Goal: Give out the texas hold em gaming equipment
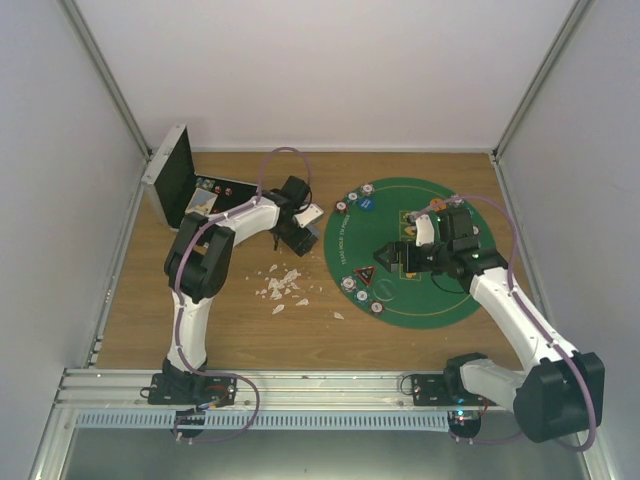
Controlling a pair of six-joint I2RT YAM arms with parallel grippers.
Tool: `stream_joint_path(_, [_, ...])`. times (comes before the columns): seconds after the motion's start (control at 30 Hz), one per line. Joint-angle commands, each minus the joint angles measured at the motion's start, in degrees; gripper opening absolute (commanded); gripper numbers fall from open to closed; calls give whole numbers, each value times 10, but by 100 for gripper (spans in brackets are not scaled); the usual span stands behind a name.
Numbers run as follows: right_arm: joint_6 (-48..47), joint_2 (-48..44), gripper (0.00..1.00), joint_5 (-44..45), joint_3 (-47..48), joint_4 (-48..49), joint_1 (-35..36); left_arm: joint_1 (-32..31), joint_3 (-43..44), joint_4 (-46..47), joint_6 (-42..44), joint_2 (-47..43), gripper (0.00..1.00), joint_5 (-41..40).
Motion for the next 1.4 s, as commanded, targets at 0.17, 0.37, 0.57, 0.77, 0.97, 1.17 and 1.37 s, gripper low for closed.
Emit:
stream_joint_path(0.17, [2,-7,100,13,-7,3,-6,-21,5,-17,3,55,88,-39])
stream_joint_path(0.37, [-2,-8,100,14,-10,1,-5,-24,-2,-18,2,56,76,-49])
stream_joint_path(0.57, [-3,-8,100,15,-11,4,-5,-26,-31,-7,2,43,66,-49])
stream_joint_path(0.77, [-4,-3,100,14,-9,6,-5,-26,-55,6,4,19,59,-42])
stream_joint_path(0.97, [-6,6,100,11,-3,7,-5,-26,-60,14,1,-5,59,-32])
stream_joint_path(1.17, [5,29,100,8,12,12,-6,-26,-67,21,1,-53,57,-15])
stream_joint_path(1.37, [17,72,100,-8,26,21,-6,-27,-100,15,0,-115,57,40])
